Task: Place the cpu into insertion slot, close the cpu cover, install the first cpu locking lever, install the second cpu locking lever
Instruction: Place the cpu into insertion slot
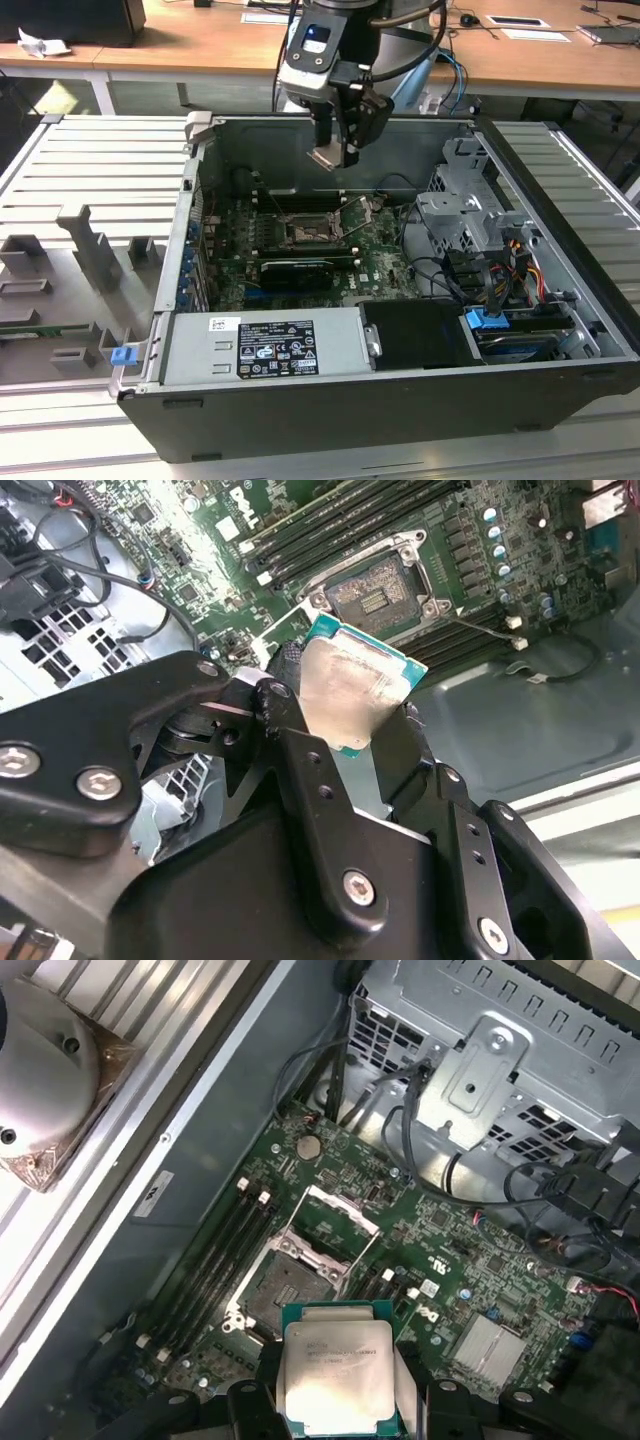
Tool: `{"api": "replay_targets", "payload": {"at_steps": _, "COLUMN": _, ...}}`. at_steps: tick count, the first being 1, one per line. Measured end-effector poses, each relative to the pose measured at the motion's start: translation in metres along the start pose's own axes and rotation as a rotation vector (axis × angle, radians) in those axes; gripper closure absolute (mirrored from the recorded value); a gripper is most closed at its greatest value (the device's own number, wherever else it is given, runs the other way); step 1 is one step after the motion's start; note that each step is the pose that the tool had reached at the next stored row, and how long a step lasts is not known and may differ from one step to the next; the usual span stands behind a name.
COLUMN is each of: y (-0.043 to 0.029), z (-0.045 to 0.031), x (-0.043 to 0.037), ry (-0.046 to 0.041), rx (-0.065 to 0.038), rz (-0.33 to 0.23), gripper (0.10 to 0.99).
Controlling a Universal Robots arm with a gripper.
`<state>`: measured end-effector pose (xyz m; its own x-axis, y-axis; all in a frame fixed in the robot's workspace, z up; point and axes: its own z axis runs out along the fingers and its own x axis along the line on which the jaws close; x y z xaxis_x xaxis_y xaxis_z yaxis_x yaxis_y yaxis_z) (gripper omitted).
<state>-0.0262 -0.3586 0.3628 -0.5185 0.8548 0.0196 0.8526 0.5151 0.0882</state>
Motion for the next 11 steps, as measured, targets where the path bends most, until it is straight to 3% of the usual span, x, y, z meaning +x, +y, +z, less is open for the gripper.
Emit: {"api": "replay_targets", "payload": {"at_steps": 11, "y": -0.0002, "z": 0.0019, "x": 0.0000, "ry": -0.0125, "rx": -0.002, "rz": 0.148, "gripper": 0.561}}
